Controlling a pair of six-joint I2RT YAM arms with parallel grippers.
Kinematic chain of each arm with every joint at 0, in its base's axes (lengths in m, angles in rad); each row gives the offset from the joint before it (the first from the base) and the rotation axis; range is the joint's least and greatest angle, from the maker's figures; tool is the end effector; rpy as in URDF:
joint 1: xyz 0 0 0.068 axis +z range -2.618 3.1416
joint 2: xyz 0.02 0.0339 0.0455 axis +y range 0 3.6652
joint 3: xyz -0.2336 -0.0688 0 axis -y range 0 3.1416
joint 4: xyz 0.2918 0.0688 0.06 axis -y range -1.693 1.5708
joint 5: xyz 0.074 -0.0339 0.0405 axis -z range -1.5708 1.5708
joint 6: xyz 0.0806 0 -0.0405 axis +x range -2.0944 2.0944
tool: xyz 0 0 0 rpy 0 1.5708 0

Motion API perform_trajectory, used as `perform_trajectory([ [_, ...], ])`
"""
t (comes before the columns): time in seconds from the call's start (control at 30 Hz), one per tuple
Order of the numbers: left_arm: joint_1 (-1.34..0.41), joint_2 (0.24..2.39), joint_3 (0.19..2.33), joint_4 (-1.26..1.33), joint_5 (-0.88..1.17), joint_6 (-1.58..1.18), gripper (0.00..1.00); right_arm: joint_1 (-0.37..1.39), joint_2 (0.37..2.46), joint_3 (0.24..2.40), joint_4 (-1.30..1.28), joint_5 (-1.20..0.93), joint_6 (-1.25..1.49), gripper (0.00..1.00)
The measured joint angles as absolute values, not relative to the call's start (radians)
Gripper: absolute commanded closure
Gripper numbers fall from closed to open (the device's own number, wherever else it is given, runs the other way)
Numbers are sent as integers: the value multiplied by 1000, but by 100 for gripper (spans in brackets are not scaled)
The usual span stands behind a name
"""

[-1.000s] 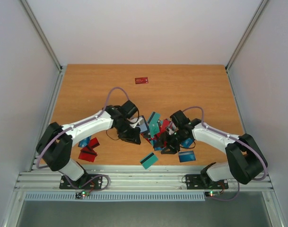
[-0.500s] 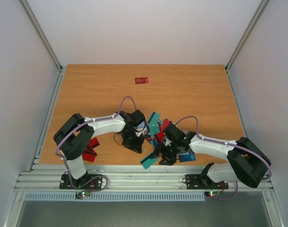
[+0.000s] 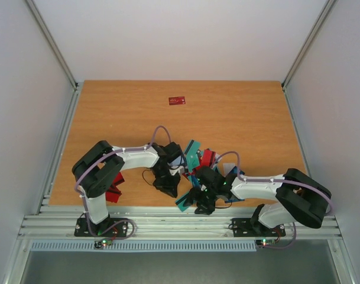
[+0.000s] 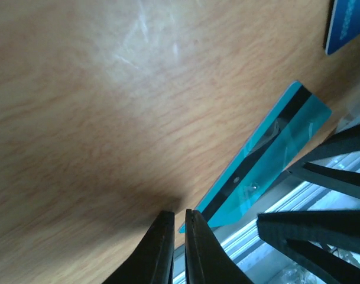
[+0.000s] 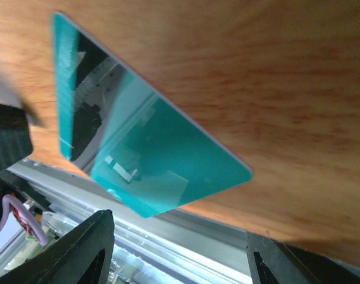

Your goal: Put the credit cards into the card holder

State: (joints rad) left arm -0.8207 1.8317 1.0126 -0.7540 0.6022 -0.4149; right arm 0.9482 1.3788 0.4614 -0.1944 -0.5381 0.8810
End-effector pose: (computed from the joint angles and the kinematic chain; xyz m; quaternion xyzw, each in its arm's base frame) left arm 0.1868 -0.2675 0.0266 -0.1921 -0.9355 0.2411 0.1727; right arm 0.1203 0.2385 0.0192 0.0920 -0.9362 -0.3317 0.0713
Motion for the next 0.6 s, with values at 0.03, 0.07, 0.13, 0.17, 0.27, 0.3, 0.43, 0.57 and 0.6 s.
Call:
perform_trajectory([
  [0.03, -821, 1831, 1005, -745, 615, -416, 91, 959, 1384, 451, -176, -532, 894, 39],
  [0.07, -822, 1831, 1000, -739, 624, -418, 91, 968, 1390, 442, -157, -526, 906, 39],
  [0.13, -823, 1831, 988, -721, 649, -424, 91, 982, 1396, 432, -116, -518, 926, 39],
  [0.17, -825, 1831, 982, -712, 660, -428, 91, 987, 1401, 431, -97, -513, 933, 40],
  [0.27, -826, 1832, 966, -685, 691, -442, 91, 999, 1408, 424, -56, -504, 949, 41],
  [0.3, -826, 1832, 962, -677, 701, -446, 91, 1001, 1407, 421, -51, -503, 951, 42],
  [0.43, -826, 1832, 945, -645, 733, -466, 91, 1005, 1401, 411, -35, -496, 958, 45],
  [0.57, -826, 1833, 929, -614, 761, -487, 91, 1005, 1394, 401, -13, -486, 969, 47],
  [0.6, -826, 1834, 926, -607, 767, -491, 91, 1005, 1394, 400, -9, -484, 970, 48],
])
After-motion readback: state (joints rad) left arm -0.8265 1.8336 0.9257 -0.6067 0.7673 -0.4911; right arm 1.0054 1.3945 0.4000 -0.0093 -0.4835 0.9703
